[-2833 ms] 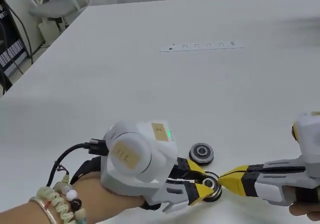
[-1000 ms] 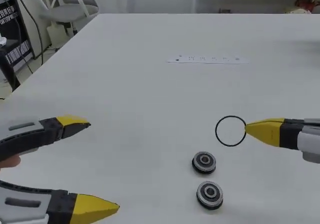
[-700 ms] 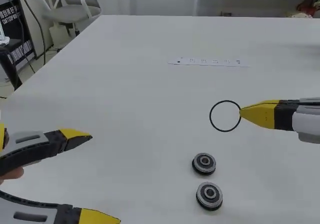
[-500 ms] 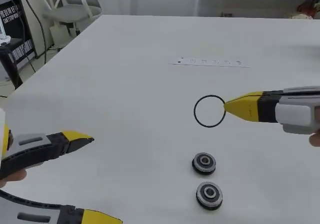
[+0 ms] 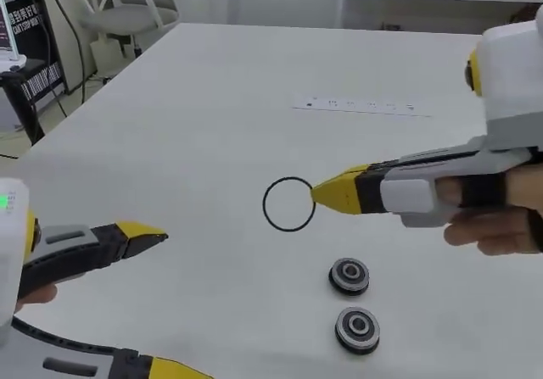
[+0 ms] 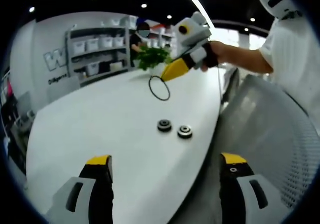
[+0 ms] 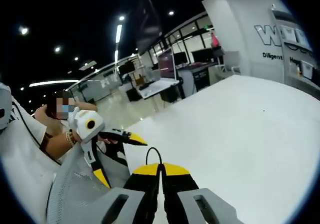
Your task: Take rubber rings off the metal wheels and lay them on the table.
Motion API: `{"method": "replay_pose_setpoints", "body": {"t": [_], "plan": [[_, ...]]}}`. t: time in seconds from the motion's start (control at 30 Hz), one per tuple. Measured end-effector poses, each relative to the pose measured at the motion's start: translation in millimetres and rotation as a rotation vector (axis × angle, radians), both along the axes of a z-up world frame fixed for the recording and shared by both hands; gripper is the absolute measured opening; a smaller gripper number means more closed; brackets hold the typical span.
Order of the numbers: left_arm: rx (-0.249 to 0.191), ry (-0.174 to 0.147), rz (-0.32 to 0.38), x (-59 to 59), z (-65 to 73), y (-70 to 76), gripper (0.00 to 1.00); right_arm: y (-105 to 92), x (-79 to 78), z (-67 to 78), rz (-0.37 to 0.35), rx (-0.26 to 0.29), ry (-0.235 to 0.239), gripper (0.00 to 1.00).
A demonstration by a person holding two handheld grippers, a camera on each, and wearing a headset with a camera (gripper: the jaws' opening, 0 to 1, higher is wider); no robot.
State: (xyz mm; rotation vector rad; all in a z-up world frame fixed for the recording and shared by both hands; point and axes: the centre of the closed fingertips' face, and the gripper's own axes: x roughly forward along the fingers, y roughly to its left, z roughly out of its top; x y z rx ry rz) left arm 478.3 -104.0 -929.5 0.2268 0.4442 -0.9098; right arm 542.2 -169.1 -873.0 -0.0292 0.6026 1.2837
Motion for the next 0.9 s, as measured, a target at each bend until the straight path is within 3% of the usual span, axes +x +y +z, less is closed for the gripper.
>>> {"method": "replay_pose_setpoints", "body": {"t": [0.23, 0.37, 0.77, 0.9], "plan": [[-0.005, 0.000, 0.014, 1.0, -0.2, 2.4, 0.89, 14.4, -17.3, -36.9, 0.030, -0.024, 0.068, 0.00], [-0.007, 0.007, 0.018, 1.1, -1.3, 2.9, 0.89, 12.5, -25.1, -57.5, 0.041, -0.073, 0.086, 0.00], [-0.021, 0.019, 0.029, 1.4, -1.0, 2.3, 0.88, 8.5, -29.2, -92.6, 0.021, -0.136, 0.159, 0.00], [-0.017, 0.019, 0.030, 1.7, -1.4, 2.6, 0.88, 4.1, -29.3, -109.1, 0.012, -0.181, 0.172, 0.00]]}}
